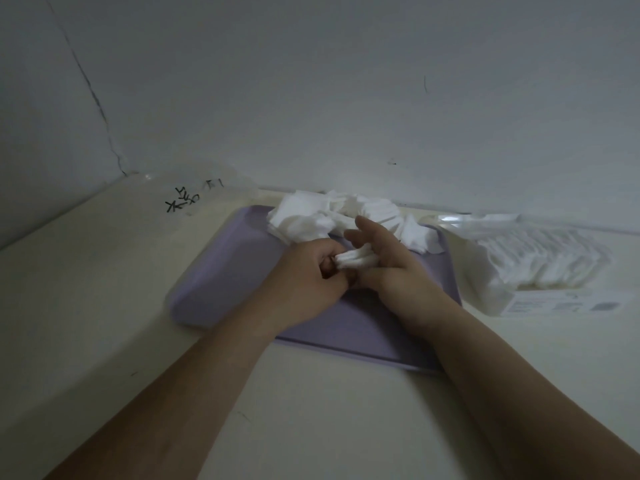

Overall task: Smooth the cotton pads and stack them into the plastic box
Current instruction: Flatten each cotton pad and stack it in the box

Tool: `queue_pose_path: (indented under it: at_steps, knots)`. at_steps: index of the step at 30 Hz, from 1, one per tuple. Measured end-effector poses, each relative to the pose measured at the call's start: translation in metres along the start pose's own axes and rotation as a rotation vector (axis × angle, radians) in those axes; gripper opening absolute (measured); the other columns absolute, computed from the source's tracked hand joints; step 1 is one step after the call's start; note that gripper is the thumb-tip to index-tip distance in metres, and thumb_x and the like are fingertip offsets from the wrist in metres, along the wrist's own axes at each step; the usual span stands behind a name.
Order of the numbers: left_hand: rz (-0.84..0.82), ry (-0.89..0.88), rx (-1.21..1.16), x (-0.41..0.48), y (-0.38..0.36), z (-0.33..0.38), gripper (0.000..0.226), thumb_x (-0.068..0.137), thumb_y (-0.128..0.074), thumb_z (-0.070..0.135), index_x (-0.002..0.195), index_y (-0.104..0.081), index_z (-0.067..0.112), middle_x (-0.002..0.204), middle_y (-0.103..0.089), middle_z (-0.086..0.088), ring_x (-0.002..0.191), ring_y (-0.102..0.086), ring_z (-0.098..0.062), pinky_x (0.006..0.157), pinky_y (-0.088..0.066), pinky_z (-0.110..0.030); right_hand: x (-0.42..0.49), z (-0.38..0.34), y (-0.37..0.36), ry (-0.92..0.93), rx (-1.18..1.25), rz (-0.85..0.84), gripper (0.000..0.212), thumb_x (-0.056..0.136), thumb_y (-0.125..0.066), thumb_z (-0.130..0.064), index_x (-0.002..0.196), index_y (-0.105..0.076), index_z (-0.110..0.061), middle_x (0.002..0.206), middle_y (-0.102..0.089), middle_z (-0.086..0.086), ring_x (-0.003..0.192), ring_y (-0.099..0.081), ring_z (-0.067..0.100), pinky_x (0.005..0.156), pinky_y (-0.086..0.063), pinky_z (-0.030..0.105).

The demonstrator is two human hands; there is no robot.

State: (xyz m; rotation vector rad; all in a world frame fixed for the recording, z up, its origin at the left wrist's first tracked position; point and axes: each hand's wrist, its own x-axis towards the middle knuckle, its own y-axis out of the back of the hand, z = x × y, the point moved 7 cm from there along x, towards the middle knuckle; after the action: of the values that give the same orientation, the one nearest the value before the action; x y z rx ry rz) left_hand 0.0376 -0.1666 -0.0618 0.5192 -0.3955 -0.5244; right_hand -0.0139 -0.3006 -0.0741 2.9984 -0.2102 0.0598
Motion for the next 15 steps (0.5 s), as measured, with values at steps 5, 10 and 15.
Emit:
queue_pose_path:
  at_steps: [5, 10, 15]
  knots:
    - [0.018, 0.018, 0.025, -0.001, 0.0019, -0.0015, 0.02, 0.088, -0.076, 0.021, 0.079, -0.061, 0.011, 0.06, -0.046, 0.006, 0.054, -0.04, -0.008, 0.053, -0.036, -0.028, 0.0018, -0.0017, 0.0065, -0.002, 0.027, 0.117, 0.04, 0.104, -0.061, -0.024, 0.144, -0.055, -0.027, 0.134, -0.069, -0.007, 0.121, -0.065, 0.003, 0.106, -0.05, 0.025]
    - [0.014, 0.007, 0.029, -0.0023, 0.0015, -0.0001, 0.011, 0.087, -0.078, 0.022, 0.082, -0.068, 0.019, 0.059, -0.049, 0.009, 0.052, -0.041, -0.006, 0.051, -0.036, -0.023, 0.0036, 0.0003, 0.0003, 0.016, -0.117, 0.12, 0.037, 0.108, -0.05, -0.016, 0.145, -0.052, -0.025, 0.13, -0.069, -0.007, 0.118, -0.066, 0.007, 0.106, -0.05, 0.031]
    - [0.044, 0.015, 0.033, 0.0011, 0.0109, -0.0012, 0.009, 0.092, -0.071, 0.017, 0.083, -0.068, 0.016, 0.061, -0.054, 0.004, 0.053, -0.042, -0.005, 0.051, -0.035, -0.021, 0.0015, 0.0002, -0.0002, -0.023, -0.044, 0.042, 0.062, 0.083, -0.07, -0.032, 0.143, -0.055, -0.03, 0.136, -0.067, -0.008, 0.129, -0.059, 0.005, 0.112, -0.045, 0.029]
